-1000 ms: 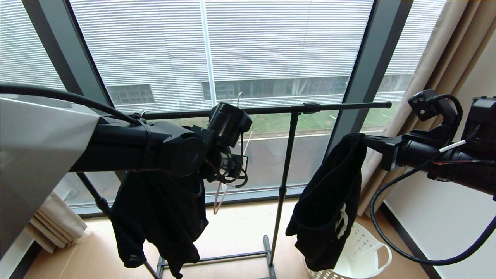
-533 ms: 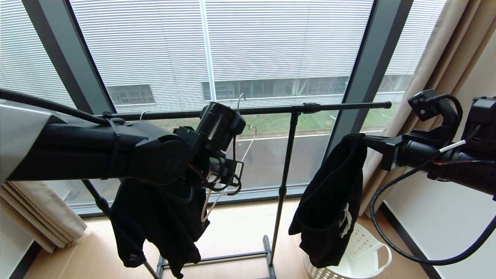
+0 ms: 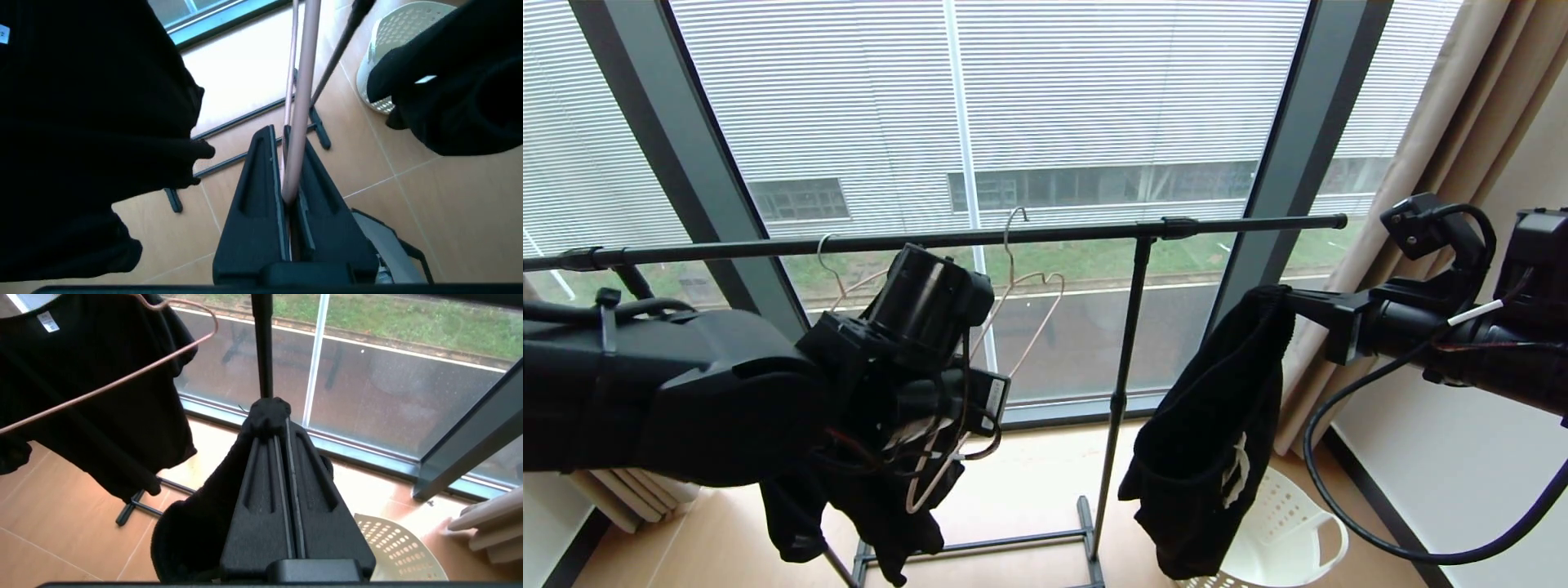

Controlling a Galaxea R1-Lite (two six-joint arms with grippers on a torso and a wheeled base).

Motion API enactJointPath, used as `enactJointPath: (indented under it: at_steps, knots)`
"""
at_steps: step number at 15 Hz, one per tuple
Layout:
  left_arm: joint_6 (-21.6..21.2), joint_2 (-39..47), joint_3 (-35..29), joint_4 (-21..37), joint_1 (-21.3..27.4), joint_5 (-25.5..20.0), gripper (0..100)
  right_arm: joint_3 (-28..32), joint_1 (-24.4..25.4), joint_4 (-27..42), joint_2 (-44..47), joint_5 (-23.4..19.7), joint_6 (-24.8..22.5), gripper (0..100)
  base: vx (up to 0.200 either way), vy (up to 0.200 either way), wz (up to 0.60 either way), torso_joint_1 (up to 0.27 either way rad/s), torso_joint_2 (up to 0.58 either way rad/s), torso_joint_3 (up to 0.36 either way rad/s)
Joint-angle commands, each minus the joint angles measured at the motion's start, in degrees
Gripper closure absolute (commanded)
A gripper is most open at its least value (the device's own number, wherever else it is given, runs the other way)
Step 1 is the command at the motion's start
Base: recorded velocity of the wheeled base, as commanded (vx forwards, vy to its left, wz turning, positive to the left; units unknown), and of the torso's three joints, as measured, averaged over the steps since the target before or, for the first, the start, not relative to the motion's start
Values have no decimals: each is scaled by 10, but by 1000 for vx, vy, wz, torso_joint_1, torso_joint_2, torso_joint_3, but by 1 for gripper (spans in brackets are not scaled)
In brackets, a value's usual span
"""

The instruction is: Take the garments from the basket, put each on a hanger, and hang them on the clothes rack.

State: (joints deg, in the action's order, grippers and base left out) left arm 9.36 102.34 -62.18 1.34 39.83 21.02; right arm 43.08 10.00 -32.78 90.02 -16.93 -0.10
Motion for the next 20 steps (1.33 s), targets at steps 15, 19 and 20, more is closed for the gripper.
enactJointPath:
  at_steps: [15, 19, 20]
  knots:
    - [-124, -224, 427, -321, -29, -245, 100, 3, 116, 1, -16, 263, -96, 100, 0, 0, 0, 0, 0, 0]
    - [-155, -236, 443, -324, -26, -248, 100, 80, 128, 4, 8, 312, -189, 100, 0, 0, 0, 0, 0, 0]
    - [-160, -236, 447, -324, -24, -248, 100, 61, 140, 1, 13, 323, -185, 100, 0, 0, 0, 0, 0, 0]
